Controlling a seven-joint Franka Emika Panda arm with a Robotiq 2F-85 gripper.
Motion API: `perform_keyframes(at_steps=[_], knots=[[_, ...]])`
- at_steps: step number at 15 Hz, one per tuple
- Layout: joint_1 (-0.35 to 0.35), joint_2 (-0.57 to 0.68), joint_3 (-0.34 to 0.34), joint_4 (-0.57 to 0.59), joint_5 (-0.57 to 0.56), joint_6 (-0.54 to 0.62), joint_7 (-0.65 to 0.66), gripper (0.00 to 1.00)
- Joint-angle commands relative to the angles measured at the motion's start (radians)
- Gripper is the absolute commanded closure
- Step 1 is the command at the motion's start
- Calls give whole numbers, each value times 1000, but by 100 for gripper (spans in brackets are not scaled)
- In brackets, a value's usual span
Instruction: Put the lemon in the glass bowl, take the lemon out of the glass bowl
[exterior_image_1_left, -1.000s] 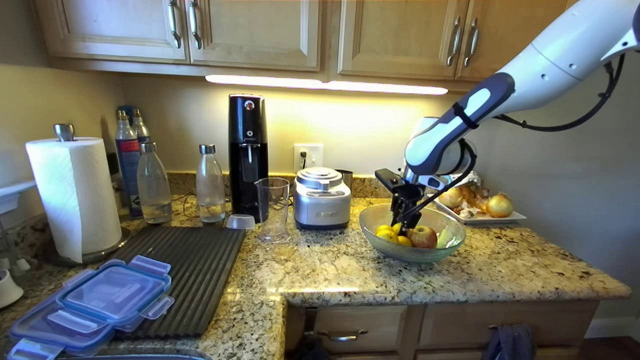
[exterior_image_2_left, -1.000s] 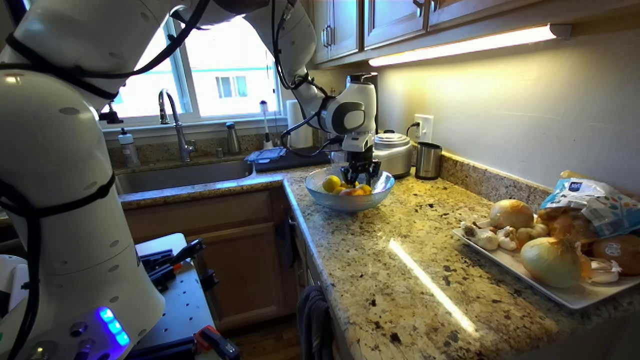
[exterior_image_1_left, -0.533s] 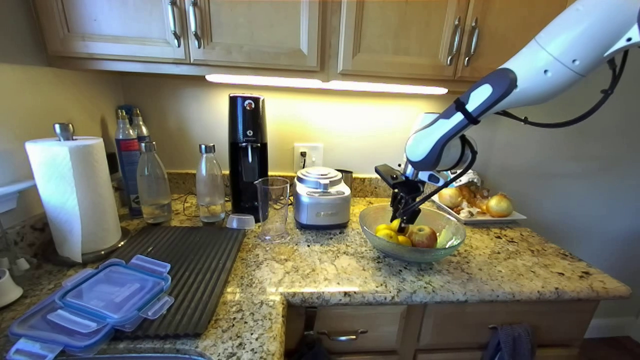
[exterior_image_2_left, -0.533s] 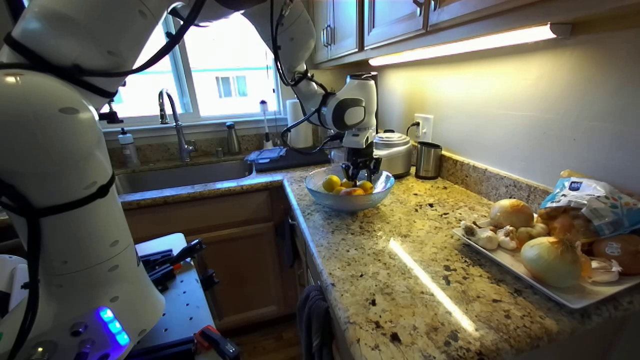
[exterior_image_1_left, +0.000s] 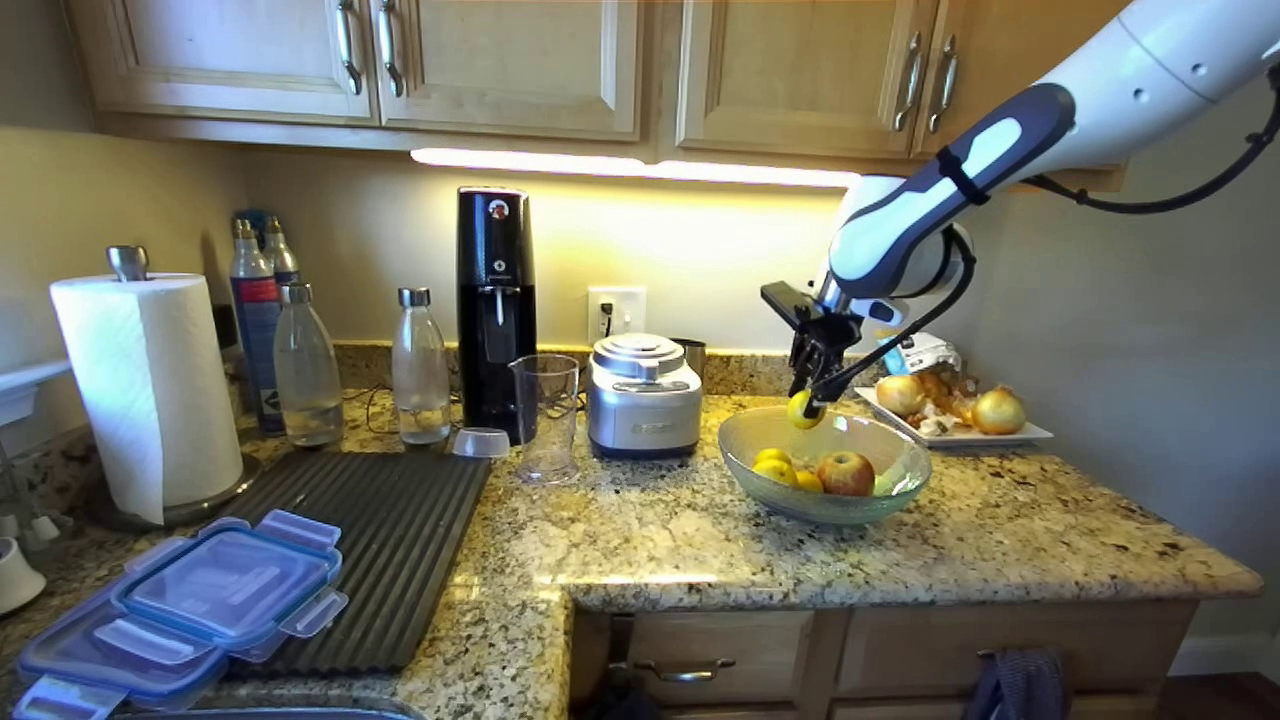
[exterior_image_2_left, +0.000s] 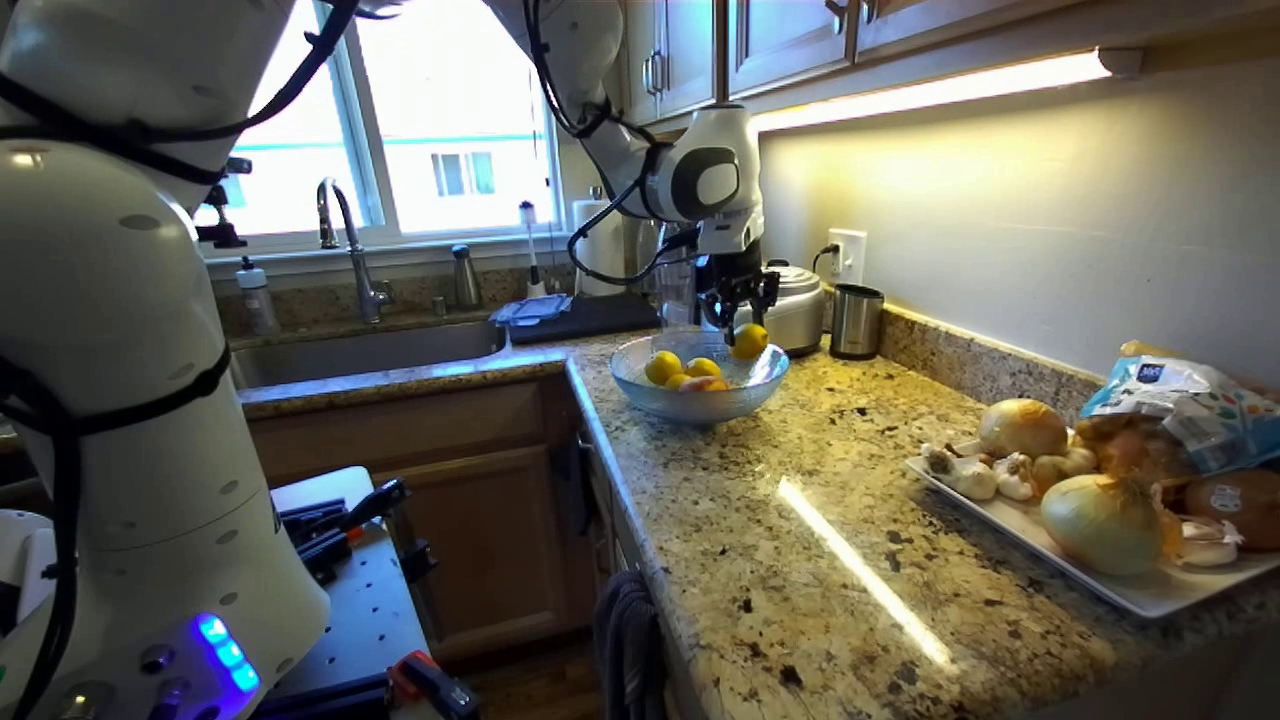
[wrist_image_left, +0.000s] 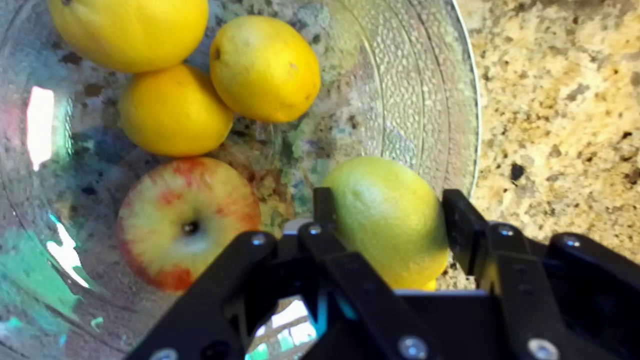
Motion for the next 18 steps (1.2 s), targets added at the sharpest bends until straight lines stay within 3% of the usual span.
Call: perform_keyframes(at_steps=[1, 9, 18], knots=[[16, -112, -63, -96, -76, 20, 51, 69], [-12, -200, -173, -177, -202, 34, 175, 69], [-99, -165, -177, -277, -168, 40, 231, 69]])
